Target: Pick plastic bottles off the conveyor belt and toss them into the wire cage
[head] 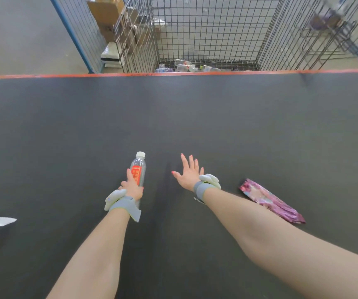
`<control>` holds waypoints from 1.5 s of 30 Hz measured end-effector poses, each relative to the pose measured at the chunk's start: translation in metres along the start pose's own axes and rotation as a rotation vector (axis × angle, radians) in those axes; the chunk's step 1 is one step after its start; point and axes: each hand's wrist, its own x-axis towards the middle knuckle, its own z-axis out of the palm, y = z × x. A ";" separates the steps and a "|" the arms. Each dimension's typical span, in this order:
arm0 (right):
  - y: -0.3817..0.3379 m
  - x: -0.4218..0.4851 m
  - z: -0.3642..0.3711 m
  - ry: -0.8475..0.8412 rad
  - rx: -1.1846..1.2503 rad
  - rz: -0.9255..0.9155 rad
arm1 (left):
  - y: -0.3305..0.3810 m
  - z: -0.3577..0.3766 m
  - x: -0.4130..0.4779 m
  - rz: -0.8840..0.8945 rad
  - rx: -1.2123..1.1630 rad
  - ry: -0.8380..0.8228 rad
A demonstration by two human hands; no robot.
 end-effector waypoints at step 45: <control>0.078 -0.104 0.051 -0.083 -0.216 0.235 | -0.044 0.090 -0.101 0.389 0.174 -0.122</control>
